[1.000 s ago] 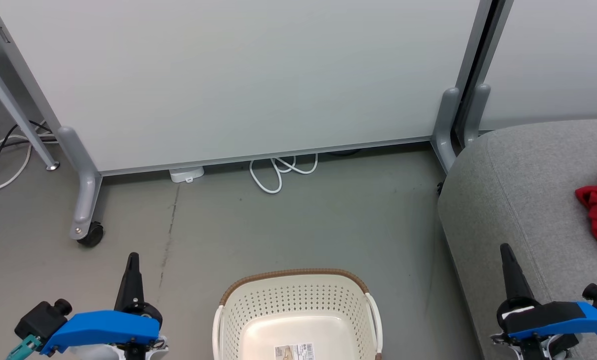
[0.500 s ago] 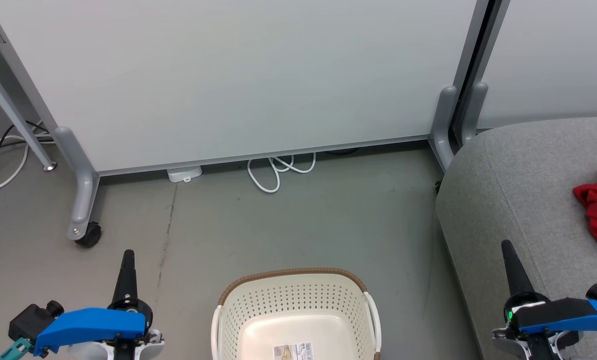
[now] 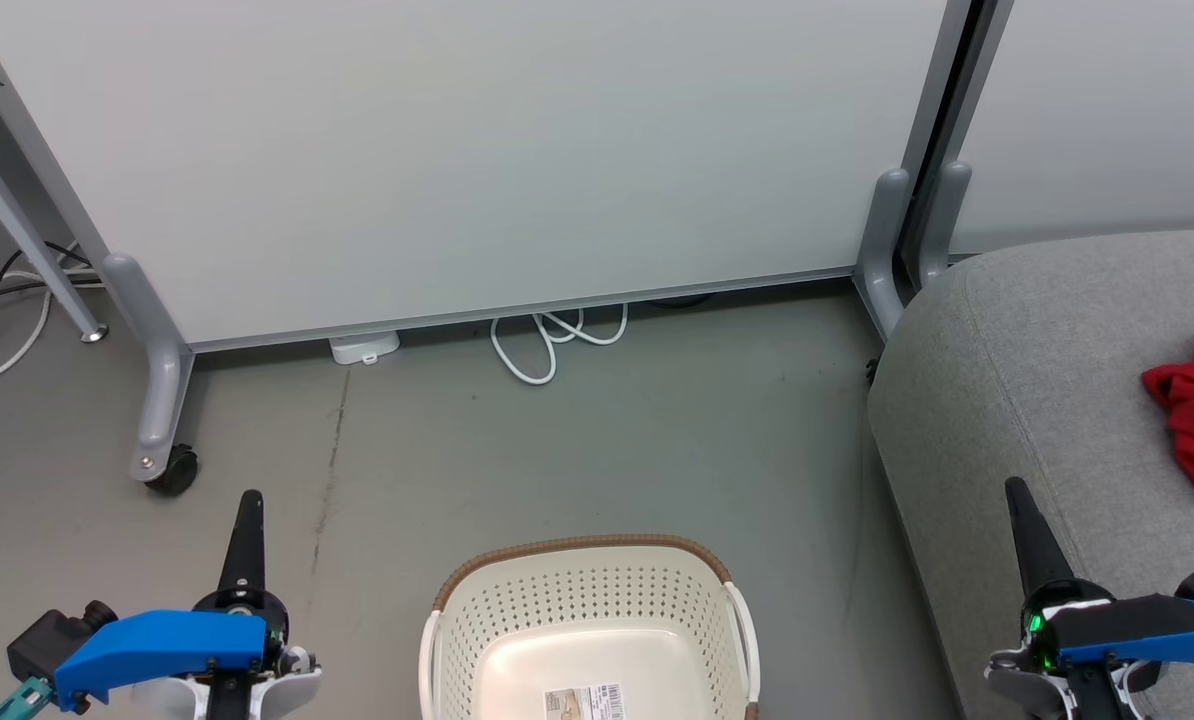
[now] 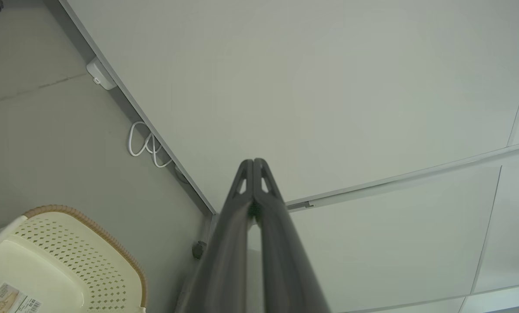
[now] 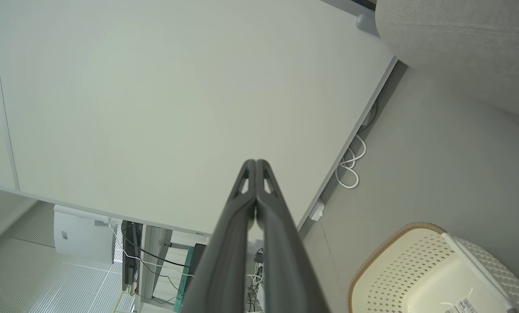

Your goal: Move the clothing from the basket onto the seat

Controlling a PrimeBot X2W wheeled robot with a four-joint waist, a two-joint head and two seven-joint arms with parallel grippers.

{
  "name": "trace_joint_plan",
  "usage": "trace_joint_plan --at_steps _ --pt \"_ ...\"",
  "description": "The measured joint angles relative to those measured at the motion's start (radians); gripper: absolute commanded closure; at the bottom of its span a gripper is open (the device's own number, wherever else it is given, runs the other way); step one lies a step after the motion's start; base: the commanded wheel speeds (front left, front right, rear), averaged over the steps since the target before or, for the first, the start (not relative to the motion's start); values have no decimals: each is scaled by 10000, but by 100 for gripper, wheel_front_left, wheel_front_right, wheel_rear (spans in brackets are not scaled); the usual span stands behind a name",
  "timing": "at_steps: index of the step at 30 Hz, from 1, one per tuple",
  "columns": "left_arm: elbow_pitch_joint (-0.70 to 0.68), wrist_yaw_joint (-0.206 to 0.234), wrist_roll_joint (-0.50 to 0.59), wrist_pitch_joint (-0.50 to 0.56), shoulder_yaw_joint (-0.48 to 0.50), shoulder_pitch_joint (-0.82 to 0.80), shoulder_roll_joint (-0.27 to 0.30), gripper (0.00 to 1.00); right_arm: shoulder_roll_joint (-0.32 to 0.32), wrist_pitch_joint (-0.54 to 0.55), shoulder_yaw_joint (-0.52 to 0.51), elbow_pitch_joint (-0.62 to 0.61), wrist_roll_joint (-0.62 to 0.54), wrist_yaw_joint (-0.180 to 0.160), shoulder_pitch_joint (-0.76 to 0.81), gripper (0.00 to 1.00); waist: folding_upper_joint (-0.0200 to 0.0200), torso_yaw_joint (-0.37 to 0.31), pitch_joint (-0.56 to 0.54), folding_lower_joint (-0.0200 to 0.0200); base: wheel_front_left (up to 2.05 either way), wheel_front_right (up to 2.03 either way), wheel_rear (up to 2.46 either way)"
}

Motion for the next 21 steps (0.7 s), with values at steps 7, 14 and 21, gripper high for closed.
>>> trace_joint_plan --at_steps 7,14,21 --pt "-48 -38 -608 146 109 -40 0 100 0 184 -36 -42 623 2 -42 100 0 -29 13 0 0 0 0" --pt "-92 -61 -1177 307 171 -71 0 100 0 324 -63 -71 1198 2 -71 100 0 -57 26 0 0 0 0" --pt "-130 -63 -1718 418 226 -98 0 100 -2 449 -92 -113 1747 2 -85 100 0 -85 39 0 0 0 0"
